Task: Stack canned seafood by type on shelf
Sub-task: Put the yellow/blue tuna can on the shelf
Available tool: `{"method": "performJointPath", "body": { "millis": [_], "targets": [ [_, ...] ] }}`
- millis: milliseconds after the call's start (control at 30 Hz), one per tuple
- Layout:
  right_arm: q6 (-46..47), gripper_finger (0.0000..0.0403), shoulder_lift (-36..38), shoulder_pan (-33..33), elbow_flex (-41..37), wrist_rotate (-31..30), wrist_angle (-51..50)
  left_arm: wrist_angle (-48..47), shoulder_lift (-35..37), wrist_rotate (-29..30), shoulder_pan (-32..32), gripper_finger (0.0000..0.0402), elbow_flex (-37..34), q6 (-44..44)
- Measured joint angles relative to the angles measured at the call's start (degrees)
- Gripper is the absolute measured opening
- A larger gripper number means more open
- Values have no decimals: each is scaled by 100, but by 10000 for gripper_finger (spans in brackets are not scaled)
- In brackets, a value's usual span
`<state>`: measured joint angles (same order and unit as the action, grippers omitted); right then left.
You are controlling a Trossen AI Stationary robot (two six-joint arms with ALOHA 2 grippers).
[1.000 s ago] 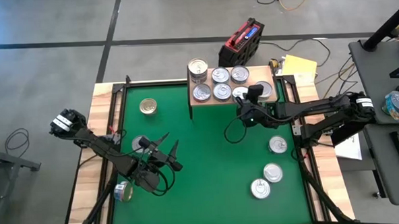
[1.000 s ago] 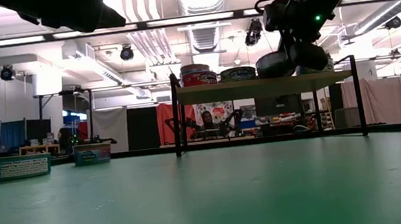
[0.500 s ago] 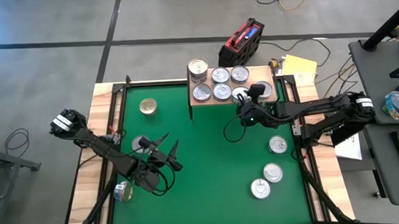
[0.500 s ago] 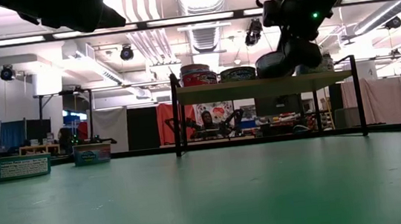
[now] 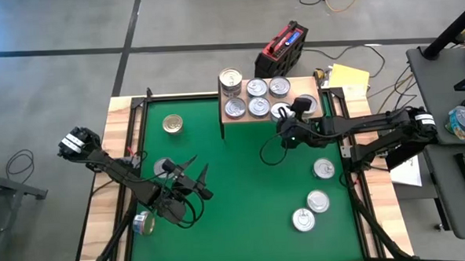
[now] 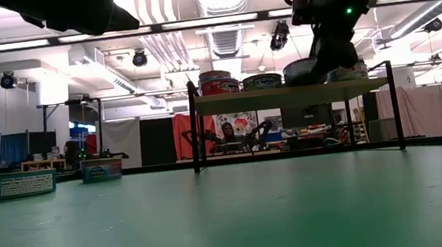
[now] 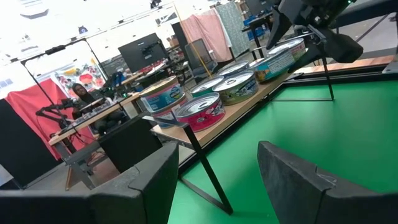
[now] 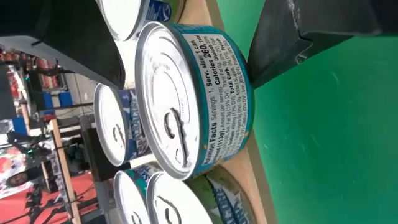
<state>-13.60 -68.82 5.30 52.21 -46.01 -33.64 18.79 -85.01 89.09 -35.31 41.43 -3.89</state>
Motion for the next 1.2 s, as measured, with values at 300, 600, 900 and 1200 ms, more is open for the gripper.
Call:
{"method": "performJointPath", "body": {
  "millis": [300, 600, 900, 1200],
  "targets": [
    [242, 334, 0, 0, -1, 147, -71, 0, 0, -10, 0, 203, 0, -25],
    [390, 325, 2, 0, 1, 150, -75, 0, 0, -10, 0, 203, 0, -28],
    [451, 335, 2, 76, 0, 147, -80, 0, 0, -10, -1, 203, 0, -73],
    [1001, 330, 2, 199, 1, 145, -84, 0, 0, -12, 0, 203, 0, -115]
  ]
}}
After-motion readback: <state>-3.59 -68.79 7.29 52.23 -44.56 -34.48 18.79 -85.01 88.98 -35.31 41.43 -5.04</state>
